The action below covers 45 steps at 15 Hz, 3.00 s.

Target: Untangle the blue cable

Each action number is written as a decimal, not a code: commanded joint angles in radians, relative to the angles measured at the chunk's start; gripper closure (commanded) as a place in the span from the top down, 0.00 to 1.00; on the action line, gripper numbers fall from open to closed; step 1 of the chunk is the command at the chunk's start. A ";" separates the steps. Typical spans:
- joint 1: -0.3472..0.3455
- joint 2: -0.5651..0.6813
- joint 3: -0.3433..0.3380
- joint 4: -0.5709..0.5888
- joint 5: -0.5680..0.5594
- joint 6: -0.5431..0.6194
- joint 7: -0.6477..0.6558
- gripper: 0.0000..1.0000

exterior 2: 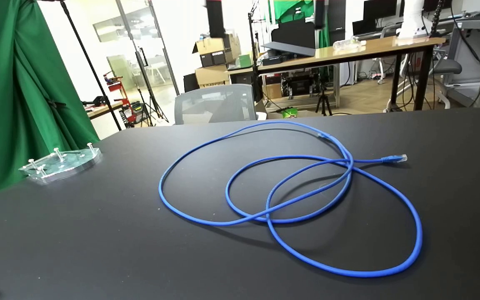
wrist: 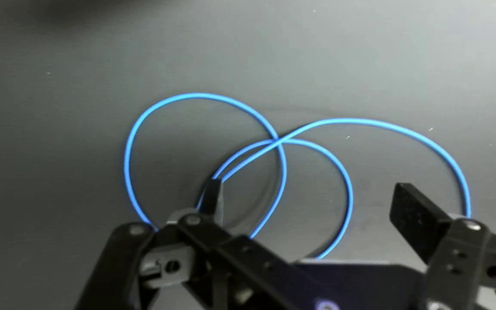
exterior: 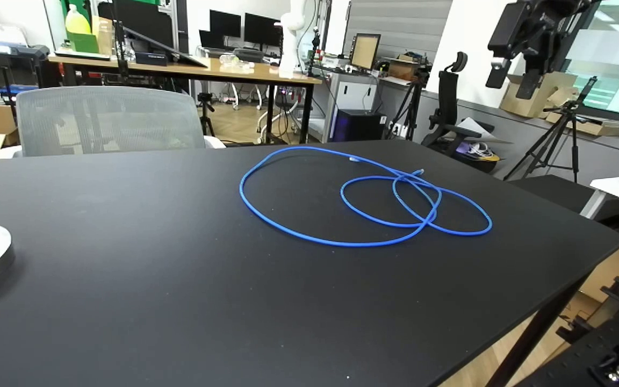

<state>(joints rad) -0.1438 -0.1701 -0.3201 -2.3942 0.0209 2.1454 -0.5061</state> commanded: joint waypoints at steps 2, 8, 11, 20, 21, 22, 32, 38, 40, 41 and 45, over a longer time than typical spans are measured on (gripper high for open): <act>-0.048 0.148 0.017 0.093 0.049 0.169 0.148 1.00; -0.039 0.367 0.093 0.185 0.165 0.440 0.409 1.00; -0.053 0.357 0.116 0.152 0.146 0.475 0.418 1.00; -0.072 0.490 0.127 0.228 0.157 0.478 0.476 1.00; -0.077 0.508 0.131 0.230 0.161 0.477 0.471 1.00; -0.080 0.525 0.134 0.232 0.158 0.475 0.472 1.00; -0.116 0.715 0.157 0.369 0.114 0.421 0.415 1.00; -0.104 0.780 0.165 0.503 0.053 0.347 0.399 1.00; -0.104 0.805 0.180 0.545 0.055 0.336 0.402 1.00; -0.103 0.817 0.188 0.563 0.061 0.334 0.405 1.00; -0.101 0.814 0.206 0.545 0.067 0.364 0.403 1.00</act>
<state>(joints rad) -0.2377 0.6446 -0.1205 -1.8512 0.0954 2.5120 -0.1082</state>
